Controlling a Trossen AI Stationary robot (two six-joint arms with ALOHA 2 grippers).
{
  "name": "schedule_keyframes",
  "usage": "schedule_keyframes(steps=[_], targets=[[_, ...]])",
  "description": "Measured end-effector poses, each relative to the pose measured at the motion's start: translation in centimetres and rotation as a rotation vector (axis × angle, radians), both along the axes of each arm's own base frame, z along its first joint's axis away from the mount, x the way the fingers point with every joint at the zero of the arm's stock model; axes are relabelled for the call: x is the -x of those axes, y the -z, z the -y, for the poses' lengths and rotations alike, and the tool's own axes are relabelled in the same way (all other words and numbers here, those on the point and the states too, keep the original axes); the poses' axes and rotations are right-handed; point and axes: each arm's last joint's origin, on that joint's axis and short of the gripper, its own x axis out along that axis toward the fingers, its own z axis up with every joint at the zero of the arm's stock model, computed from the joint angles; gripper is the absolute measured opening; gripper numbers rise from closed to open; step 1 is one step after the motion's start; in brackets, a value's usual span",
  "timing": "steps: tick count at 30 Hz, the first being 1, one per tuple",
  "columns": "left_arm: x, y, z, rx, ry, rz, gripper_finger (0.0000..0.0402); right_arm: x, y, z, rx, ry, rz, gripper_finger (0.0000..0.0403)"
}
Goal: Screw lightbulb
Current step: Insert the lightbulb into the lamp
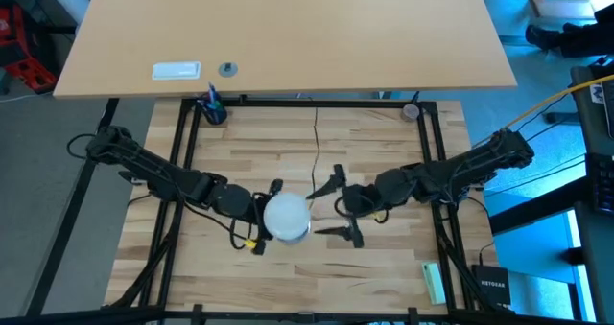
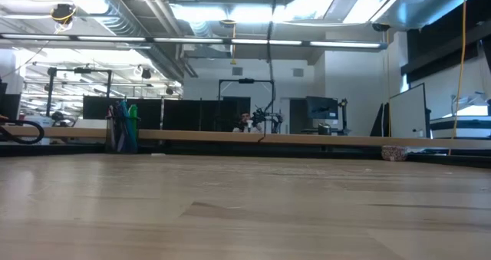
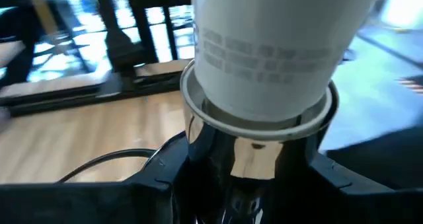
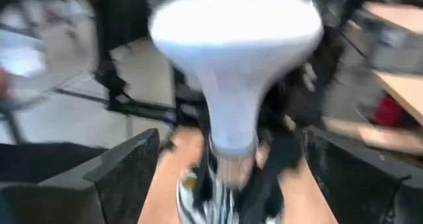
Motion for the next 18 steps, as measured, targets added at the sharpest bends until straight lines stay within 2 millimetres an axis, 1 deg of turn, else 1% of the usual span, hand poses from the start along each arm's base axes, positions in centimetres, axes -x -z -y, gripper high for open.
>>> schedule_keyframes(steps=[1,3,6,9,11,14,16,18], targets=[[-0.2,0.2,0.0,0.005,0.030,-0.003,0.0164,-0.5,0.1,-0.1,0.001,-0.039,0.023,0.0371],[-0.7,0.8,-0.1,0.020,0.082,-0.024,0.0164,-1.6,0.9,-0.5,0.010,-0.108,0.037,0.0372],[-1.2,1.4,-0.4,0.037,0.135,-0.052,0.0164,-3.1,2.4,-0.6,0.015,-0.139,0.022,0.0373],[-1.6,1.8,-0.6,0.047,0.134,-0.069,0.0164,-4.0,3.0,-0.3,-0.001,-0.152,0.031,0.0372],[-1.8,2.0,-0.9,0.051,0.122,-0.082,0.0164,-4.5,3.5,-0.4,-0.023,-0.182,0.019,0.0363],[-1.9,2.2,-1.3,0.055,0.111,-0.095,0.0164,-4.8,4.0,-0.6,-0.025,-0.207,0.004,0.0329],[-2.0,2.2,-1.4,0.061,0.106,-0.097,0.0164,-4.8,4.0,-0.6,-0.025,-0.195,0.005,0.0292],[-2.0,2.3,-1.4,0.061,0.107,-0.098,0.0164,-4.8,4.0,-0.5,-0.021,-0.171,0.004,0.0244]])
